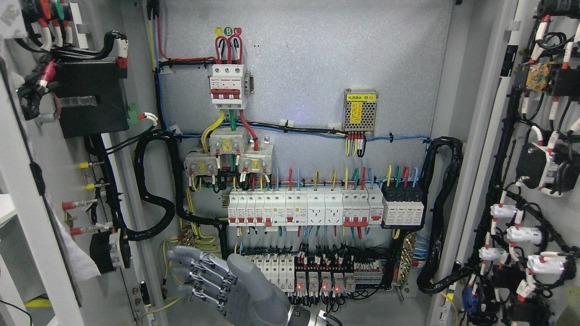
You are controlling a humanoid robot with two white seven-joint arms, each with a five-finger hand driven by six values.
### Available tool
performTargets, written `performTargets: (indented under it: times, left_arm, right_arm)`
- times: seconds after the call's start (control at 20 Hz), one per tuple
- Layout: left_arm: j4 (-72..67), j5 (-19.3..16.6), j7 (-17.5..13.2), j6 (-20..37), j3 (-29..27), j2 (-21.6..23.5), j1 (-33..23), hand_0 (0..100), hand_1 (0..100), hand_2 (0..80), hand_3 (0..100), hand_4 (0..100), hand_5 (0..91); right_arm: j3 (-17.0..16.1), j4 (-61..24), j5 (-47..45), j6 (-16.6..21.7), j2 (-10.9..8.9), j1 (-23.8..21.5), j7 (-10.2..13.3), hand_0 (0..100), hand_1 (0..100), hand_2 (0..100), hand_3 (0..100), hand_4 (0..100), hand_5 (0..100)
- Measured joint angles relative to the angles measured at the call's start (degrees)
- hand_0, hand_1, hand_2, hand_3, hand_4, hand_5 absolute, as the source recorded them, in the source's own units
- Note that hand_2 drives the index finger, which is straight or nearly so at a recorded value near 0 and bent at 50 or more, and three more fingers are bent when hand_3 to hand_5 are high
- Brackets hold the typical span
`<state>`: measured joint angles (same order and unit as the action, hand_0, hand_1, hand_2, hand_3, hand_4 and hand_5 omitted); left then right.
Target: Open door with both hands
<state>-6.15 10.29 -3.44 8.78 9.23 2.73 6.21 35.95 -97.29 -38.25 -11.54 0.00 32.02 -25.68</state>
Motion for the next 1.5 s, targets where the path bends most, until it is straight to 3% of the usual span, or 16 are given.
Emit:
performTargets:
  times: [0.5,1.5]
  left_arm:
    - [0.0,0.0,0.0,0.03,0.02,0.01,-0.04,30,0,2.7,3,4,0.0]
    - [0.05,-0.85,0.07,0.13,0.05,0.03,-0.01,30,0,2.7,3,4,0.0]
  right_arm:
    - [5.1,-1.42,-0.05,0.0,0.0,0.42,-0.33,22,0,0,0,0,0]
    - [10.87,1.81,-3.65,-0.34,0.0,8.92,1.13,22,0,0,0,0,0]
